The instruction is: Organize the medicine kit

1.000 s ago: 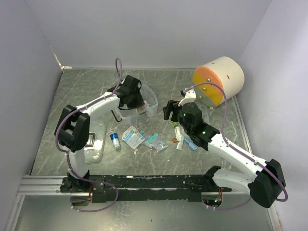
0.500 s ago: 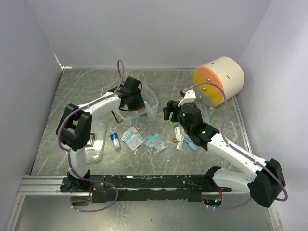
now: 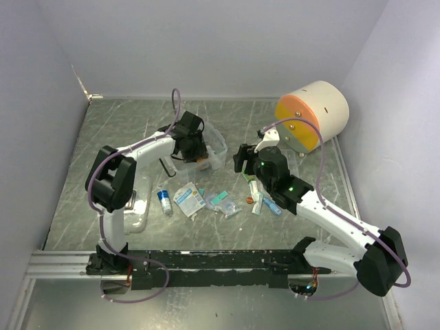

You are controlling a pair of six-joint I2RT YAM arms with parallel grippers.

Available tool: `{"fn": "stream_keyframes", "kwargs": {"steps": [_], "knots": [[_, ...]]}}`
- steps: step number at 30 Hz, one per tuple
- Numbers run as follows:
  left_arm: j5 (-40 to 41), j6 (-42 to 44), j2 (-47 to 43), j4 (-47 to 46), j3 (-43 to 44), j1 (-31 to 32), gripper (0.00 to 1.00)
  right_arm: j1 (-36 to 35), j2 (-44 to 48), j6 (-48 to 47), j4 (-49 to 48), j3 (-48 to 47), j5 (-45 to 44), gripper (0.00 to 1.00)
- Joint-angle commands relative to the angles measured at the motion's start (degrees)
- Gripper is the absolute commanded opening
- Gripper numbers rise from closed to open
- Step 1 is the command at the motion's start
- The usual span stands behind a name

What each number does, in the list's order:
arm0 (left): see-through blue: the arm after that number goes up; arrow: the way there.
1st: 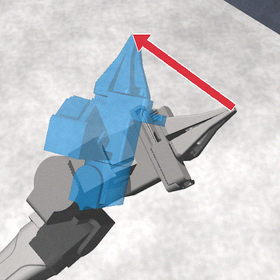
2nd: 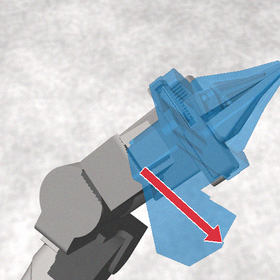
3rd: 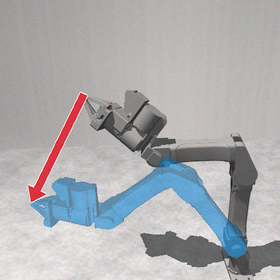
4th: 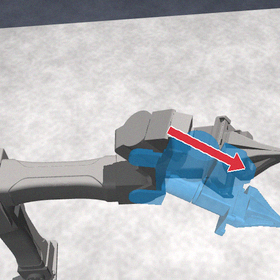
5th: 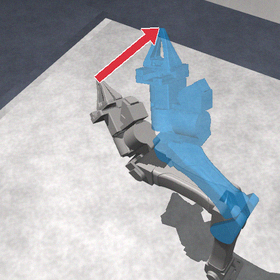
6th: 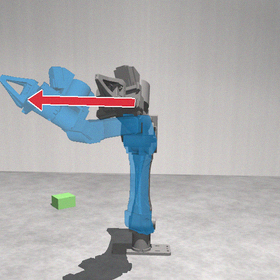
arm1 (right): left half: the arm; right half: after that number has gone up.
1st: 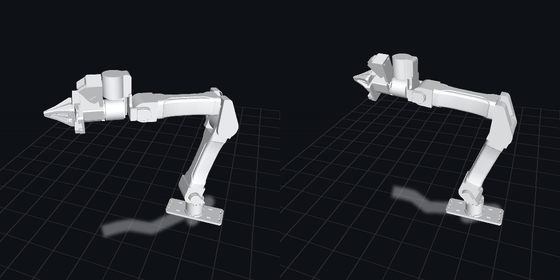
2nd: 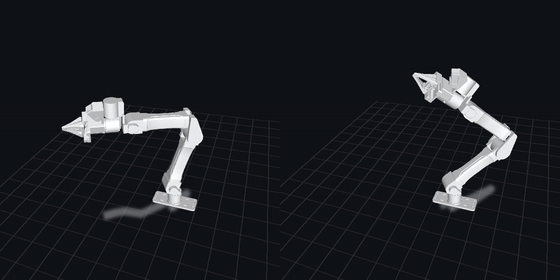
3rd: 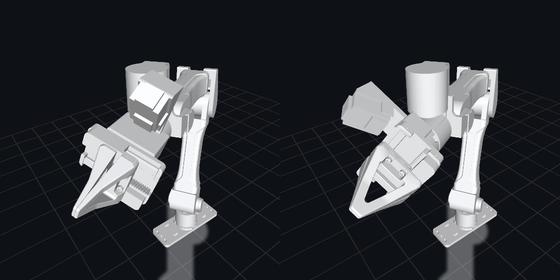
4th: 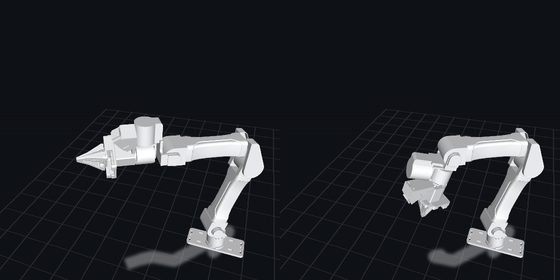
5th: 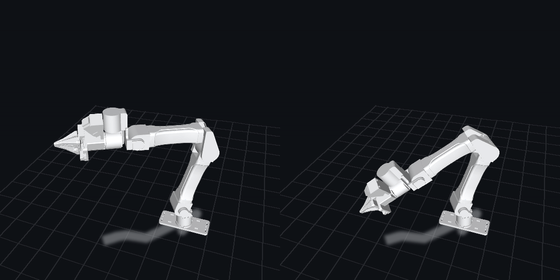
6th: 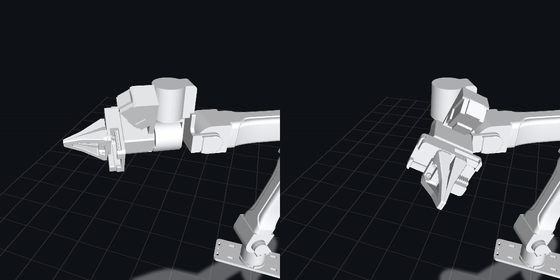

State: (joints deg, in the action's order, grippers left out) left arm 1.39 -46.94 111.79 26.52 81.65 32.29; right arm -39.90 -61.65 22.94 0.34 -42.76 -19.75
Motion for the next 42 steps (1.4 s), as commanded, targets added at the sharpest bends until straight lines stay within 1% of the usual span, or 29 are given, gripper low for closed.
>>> {"fn": "stream_keyframes", "kwargs": {"steps": [1,5,9,12,14,15,16,19,21,24,26,29,32,39,42], "knots": [[-4.6,1.8,0.8,-0.2,2.5,0.3,0.65,0.2,1.0,-0.3,-0.2,-0.5,-0.6,0.69],[-7.6,1.8,0.7,-2.8,0.8,0.2,0.68,0.2,1.7,-1.0,0.3,-0.8,-2.2,0.69],[-5.9,2.5,0.3,-1.7,0.8,0.2,0.68,0.2,2.3,-1.6,0.1,-0.8,-2.8,0.69],[-2.7,3.7,-0.5,-0.5,1.1,0.2,0.6,0.3,2.2,-1.6,0.5,-0.6,-3.5,0.69],[-0.4,4.5,-1.0,0.4,1.3,0.2,0.53,0.3,2.2,-1.5,0.5,-0.5,-3.5,0.69],[2.0,5.2,-0.9,1.4,1.8,0.2,0.49,0.3,2.2,-1.5,0.3,-0.5,-3.4,0.69],[3.6,5.9,-0.8,2.2,2.4,0.2,0.47,0.3,2.1,-1.5,0.2,-0.4,-3.2,0.69],[6.6,8.1,-0.4,3.7,3.6,0.2,0.44,0.3,1.8,-1.3,0.0,-0.3,-3.2,0.69],[7.2,9.1,0.0,4.4,4.5,0.2,0.46,0.3,1.6,-1.2,-0.1,-0.3,-3.1,0.69],[5.9,9.9,0.8,4.1,4.9,0.2,0.53,0.3,1.2,-1.1,-0.2,-0.2,-3.0,0.69],[3.7,10.2,0.9,2.2,4.5,0.2,0.57,0.3,0.9,-1.0,-0.3,-0.2,-2.8,0.69],[0.8,10.2,1.5,0.7,4.3,0.2,0.59,0.3,0.5,-1.0,-0.3,-0.2,-2.7,0.69],[0.6,9.7,2.3,1.2,4.8,0.2,0.57,0.3,0.2,-0.9,-0.3,-0.1,-2.7,0.69],[0.6,10.1,2.9,3.5,4.9,0.3,0.42,0.3,-0.1,-1.0,-0.3,0.0,-2.7,0.69],[-1.0,10.5,2.8,3.2,4.1,0.3,0.4,0.3,-0.1,-1.0,-0.2,0.1,-2.8,0.69]]}}
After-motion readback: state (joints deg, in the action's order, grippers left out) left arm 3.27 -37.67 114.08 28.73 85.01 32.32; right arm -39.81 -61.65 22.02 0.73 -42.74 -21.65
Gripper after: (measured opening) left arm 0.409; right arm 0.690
